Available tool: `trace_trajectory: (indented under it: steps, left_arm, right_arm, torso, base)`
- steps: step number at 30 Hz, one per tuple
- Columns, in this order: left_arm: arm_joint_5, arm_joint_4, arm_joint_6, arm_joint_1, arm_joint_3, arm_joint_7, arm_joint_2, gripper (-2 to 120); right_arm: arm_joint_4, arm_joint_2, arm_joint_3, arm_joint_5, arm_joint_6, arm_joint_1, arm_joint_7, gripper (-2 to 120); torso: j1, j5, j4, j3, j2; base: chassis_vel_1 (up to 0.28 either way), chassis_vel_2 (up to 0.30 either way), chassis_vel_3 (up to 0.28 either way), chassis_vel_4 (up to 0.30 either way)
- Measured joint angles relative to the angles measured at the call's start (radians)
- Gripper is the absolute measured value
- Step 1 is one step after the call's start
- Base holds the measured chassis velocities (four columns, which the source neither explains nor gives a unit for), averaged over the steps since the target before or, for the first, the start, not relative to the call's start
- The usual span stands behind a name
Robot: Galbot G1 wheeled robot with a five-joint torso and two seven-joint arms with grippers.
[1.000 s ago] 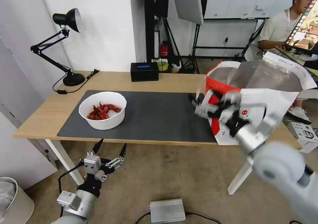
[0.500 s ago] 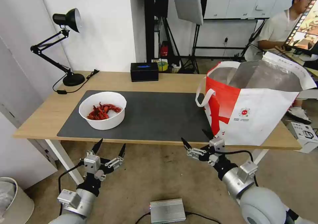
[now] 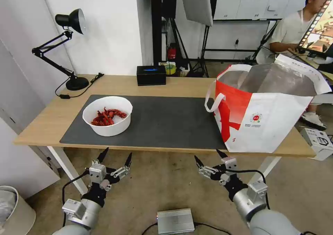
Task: Pick up the trash from the table and place it into the takeout bag.
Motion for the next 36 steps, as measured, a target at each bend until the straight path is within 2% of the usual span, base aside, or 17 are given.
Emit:
trace_trajectory:
  steps: [13,36]
  left_arm:
    - [0.001,0.006,0.020,0.000,0.009,0.009,0.001,100]
    - [-0.018,0.010,0.021,-0.024,0.006,-0.002,0.012,100]
  right_arm:
    - [0.018,0.010,0.003,0.040,-0.031,-0.008,0.066,100]
    - [0.014,0.016,-0.002,0.036,-0.032,-0.005,0.073,100]
  torso:
    - [0.000,0.0000,0.0000,0.000,0.000]
    - [0.000,-0.0001,0.0000,0.000,0.000]
  base:
    - [0.000,0.000,0.000,0.000]
    - [0.000,0.000,0.000,0.000]
